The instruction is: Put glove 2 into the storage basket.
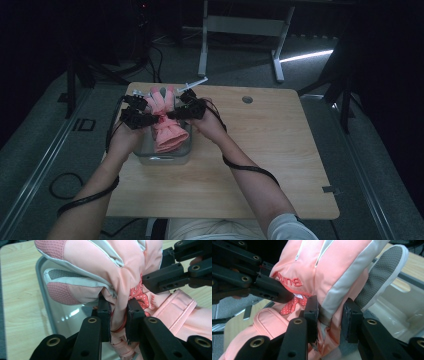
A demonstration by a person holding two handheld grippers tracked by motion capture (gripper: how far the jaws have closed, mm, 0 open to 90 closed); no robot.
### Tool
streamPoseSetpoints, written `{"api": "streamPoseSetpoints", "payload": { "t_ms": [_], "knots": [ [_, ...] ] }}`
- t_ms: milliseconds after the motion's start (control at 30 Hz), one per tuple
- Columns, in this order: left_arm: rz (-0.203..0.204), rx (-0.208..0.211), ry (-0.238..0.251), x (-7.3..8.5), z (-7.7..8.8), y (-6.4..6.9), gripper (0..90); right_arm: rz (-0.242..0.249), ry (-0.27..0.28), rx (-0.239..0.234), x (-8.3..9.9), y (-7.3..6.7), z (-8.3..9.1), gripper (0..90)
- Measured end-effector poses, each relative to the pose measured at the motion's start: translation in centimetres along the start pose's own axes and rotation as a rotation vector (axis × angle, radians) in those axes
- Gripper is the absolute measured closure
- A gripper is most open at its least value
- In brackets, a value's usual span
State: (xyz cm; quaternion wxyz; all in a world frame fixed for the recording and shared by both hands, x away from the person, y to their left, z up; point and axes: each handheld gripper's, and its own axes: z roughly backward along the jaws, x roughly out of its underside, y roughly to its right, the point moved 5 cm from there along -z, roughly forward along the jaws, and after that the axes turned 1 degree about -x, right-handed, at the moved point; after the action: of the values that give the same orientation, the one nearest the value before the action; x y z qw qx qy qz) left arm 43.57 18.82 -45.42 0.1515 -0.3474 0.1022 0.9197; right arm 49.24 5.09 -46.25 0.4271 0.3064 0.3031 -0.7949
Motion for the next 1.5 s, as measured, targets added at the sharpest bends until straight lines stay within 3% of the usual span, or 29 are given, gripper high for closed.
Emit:
{"api": "streamPoseSetpoints", "payload": {
  "t_ms": [567,700,833,1000,1067,1233,1500],
  "knots": [
    [0.112,0.005,-0.082,2.3,-5.6,-2.0,76.7,-0.096,-0.127,0.025,2.3,2.6,-5.0,67.9],
    [0.117,-0.002,-0.091,2.5,-6.1,-2.3,75.0,-0.09,-0.154,0.063,2.4,2.8,-5.7,65.3],
    [0.105,-0.019,-0.067,2.5,-6.1,-2.7,66.1,-0.091,-0.152,0.086,2.4,3.2,-6.0,59.6],
    [0.122,-0.004,-0.052,2.3,-5.9,-3.1,55.3,-0.088,-0.14,0.088,2.1,3.5,-5.4,54.3],
    [0.114,-0.02,-0.04,2.1,-5.5,-3.2,51.0,-0.08,-0.126,0.095,1.8,3.6,-4.9,52.6],
    [0.078,-0.047,-0.017,1.4,-4.4,-2.9,50.4,-0.076,-0.085,0.092,0.9,3.5,-3.0,46.9],
    [0.044,-0.008,0.047,0.5,-2.1,-1.3,48.3,-0.061,-0.036,0.058,0.4,2.6,-0.2,38.3]
  ]
}}
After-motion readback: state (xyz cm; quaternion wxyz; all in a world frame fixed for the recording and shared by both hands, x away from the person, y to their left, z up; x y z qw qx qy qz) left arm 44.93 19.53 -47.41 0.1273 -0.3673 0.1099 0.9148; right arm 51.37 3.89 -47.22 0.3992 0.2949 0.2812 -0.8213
